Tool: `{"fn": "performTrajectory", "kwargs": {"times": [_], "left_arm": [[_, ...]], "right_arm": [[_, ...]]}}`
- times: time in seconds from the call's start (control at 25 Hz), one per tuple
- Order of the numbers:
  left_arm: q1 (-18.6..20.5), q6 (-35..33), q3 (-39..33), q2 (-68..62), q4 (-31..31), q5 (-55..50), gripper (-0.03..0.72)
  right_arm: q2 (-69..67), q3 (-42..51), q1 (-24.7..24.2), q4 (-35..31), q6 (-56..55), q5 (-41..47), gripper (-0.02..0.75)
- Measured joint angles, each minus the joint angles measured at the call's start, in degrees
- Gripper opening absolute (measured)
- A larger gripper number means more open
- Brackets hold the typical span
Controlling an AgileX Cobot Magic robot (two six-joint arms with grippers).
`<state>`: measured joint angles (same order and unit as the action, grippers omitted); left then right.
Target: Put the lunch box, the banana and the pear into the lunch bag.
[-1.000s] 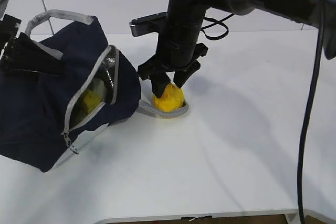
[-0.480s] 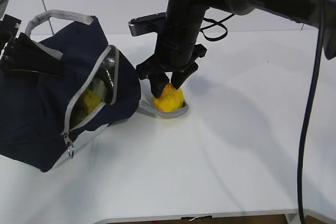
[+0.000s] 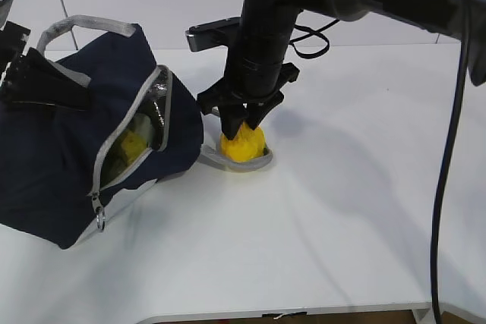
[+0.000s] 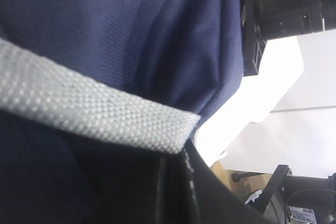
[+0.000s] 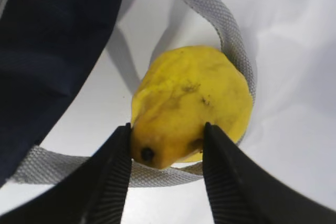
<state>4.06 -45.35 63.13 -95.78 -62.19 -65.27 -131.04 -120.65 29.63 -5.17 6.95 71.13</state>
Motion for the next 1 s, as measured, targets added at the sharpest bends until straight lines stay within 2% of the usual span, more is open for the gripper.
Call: {"fn": "performTrajectory", "kwargs": {"times": [0.12, 0.32, 0.76, 1.0], "left_arm": [[0.0, 0.0, 0.0, 0.0, 0.09, 0.0, -0.009], [0.0, 0.0, 0.0, 0.0, 0.09, 0.0, -0.009], [0.0, 0.0, 0.0, 0.0, -0.05, 0.0, -0.009], [0.0, 0.0, 0.0, 0.0, -3.28, 0.0, -0.009]], "right_arm": [[0.0, 0.0, 0.0, 0.7, 0.0, -0.1, 0.349], [0.0, 0.0, 0.0, 1.28, -0.11, -0.21, 0.284], [-0.5, -4.79, 0.0, 2.75, -0.11, -0.04, 0.264], [1.5, -5.86, 0.0, 2.75, -0.11, 0.09, 0.263]]}}
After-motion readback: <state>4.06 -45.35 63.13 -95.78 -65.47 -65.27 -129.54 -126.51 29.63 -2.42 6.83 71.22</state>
